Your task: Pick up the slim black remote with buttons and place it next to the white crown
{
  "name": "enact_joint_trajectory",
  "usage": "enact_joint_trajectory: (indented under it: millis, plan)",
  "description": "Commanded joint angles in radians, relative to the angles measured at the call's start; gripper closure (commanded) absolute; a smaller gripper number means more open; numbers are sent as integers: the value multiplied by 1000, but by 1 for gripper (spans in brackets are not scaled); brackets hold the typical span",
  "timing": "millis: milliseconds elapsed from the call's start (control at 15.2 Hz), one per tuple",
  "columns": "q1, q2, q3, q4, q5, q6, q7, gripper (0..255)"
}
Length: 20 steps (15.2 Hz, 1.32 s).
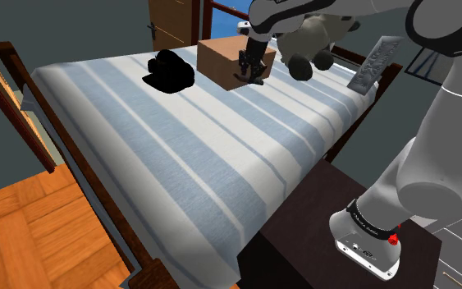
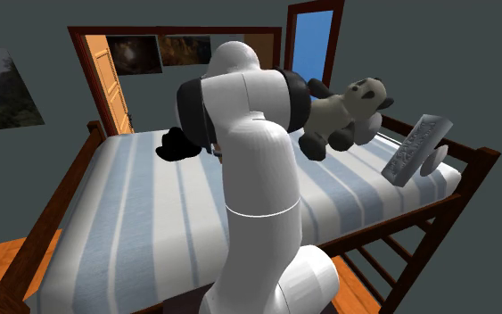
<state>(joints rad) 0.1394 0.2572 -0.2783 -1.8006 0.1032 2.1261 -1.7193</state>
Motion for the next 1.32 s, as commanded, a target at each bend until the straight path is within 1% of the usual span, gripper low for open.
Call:
enact_joint_trajectory:
  millis: [0,660,1254]
  plan:
    - [1,-7,-1,20,-4,-27,4,255]
    - [2,-38,-5,115,-17,-151,14,255]
    - [0,-47,-7,224,-23,-269,20,255]
